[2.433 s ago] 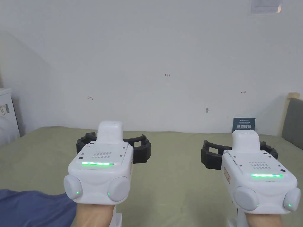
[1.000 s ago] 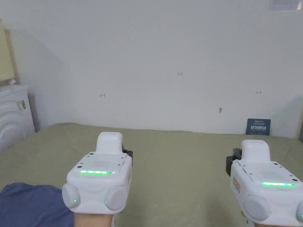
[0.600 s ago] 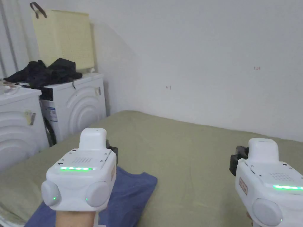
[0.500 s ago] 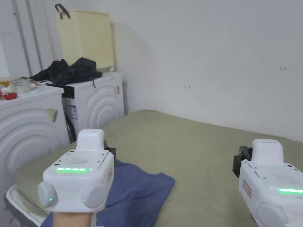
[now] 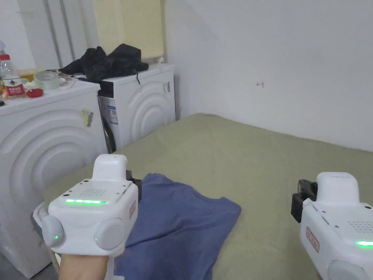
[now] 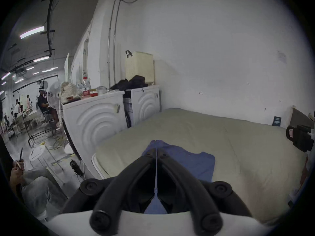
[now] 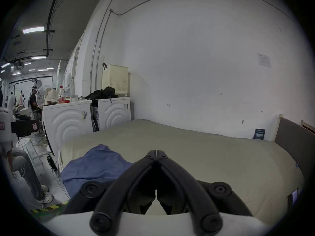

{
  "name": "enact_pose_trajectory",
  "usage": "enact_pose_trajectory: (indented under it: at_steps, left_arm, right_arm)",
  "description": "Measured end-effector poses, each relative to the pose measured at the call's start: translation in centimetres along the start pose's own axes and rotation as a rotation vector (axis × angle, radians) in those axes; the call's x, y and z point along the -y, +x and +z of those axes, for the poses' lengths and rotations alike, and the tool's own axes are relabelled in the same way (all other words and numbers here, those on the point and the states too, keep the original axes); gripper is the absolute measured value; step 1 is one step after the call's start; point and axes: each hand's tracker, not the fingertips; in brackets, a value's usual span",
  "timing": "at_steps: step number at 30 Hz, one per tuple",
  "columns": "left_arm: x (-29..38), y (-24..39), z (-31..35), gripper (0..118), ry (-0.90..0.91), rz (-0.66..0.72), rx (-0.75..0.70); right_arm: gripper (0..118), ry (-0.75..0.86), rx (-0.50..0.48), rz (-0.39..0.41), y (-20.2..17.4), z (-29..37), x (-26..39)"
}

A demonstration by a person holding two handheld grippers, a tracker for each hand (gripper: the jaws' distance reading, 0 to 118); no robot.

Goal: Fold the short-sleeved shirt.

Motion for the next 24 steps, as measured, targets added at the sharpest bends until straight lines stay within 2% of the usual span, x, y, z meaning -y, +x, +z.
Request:
enact_pose_trajectory:
  at_steps: [9, 13, 17, 18, 19, 20, 21, 24]
  left_arm:
    - [5.3, 4.8, -12.8, 2, -0.294, -0.019, 0.138]
    - [7.9, 7.4, -19.9, 2, -0.498, -0.083, 0.223]
    - [9.7, 9.7, -24.2, 4, -0.597, -0.121, 0.263]
    - [9.9, 10.1, -25.0, 9, -0.622, -0.13, 0.279]
    - [10.1, 10.5, -25.8, 29, -0.647, -0.124, 0.301]
    - [10.3, 10.9, -26.4, 83, -0.667, -0.135, 0.326]
    - [10.7, 11.3, -27.0, 116, -0.696, -0.118, 0.356]
    - [11.7, 13.1, -28.0, 118, -0.71, -0.137, 0.353]
  right_arm:
    - [0, -0.134, -0.012, -0.004, 0.8, -3.7, 5.9]
    - [0, -0.207, -0.007, -0.03, 2.0, -5.1, 9.0]
    - [0, -0.262, 0.006, -0.035, 3.1, -6.1, 11.3]
    - [0, -0.272, 0.011, -0.034, 3.3, -6.3, 11.7]
    - [0, -0.286, 0.012, -0.037, 3.6, -6.4, 12.1]
    - [0, -0.295, 0.013, -0.041, 3.8, -6.5, 12.3]
    - [0, -0.302, 0.017, -0.045, 4.0, -6.6, 12.6]
    - [0, -0.319, 0.024, -0.045, 4.5, -6.3, 13.2]
